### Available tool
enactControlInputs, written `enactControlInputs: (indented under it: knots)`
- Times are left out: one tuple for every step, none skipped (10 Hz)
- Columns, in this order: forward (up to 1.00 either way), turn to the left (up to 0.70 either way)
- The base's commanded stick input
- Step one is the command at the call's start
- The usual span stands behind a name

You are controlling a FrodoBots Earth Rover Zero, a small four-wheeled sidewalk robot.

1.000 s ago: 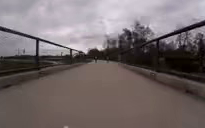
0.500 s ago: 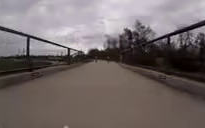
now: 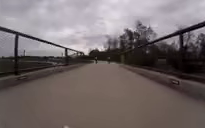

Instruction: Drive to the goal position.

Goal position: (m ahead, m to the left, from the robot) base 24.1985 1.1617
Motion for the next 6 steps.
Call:
enactControlInputs:
  knots:
    - [1.0,0.0]
    - [1.0,0.0]
    - [1.0,0.0]
    - [1.0,0.0]
    - [1.0,0.0]
    - [1.0,0.0]
